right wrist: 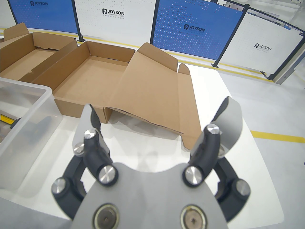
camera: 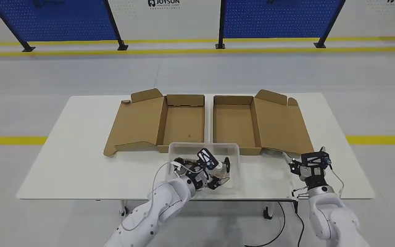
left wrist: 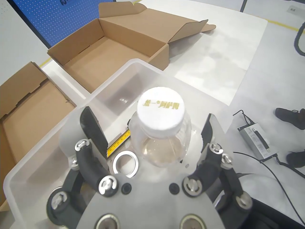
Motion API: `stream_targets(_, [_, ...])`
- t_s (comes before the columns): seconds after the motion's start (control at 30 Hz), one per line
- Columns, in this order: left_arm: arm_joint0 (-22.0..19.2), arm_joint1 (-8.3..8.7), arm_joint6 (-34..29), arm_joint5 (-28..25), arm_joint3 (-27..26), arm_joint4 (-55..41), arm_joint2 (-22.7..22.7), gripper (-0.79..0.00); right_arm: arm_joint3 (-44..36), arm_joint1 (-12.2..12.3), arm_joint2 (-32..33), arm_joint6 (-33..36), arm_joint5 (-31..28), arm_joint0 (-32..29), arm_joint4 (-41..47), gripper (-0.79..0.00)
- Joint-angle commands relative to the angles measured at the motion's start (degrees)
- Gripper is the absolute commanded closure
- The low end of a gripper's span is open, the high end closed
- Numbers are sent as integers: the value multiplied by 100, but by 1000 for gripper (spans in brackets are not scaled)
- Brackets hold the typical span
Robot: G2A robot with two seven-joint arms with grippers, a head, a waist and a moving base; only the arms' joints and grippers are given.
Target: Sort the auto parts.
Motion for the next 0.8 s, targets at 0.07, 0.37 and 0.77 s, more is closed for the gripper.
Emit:
stream_targets(0.07, [-95, -39, -100, -5, 165, -200, 30, -785, 0, 0, 0, 0, 0, 0, 0, -785])
stream_targets(0.37, [-206, -91, -97, -47, 379, -361, 57, -785, 0, 0, 0, 0, 0, 0, 0, -785])
stream_targets(0.77, [-269, -132, -158, -199, 495, -414, 108, -785, 0, 0, 0, 0, 0, 0, 0, -785])
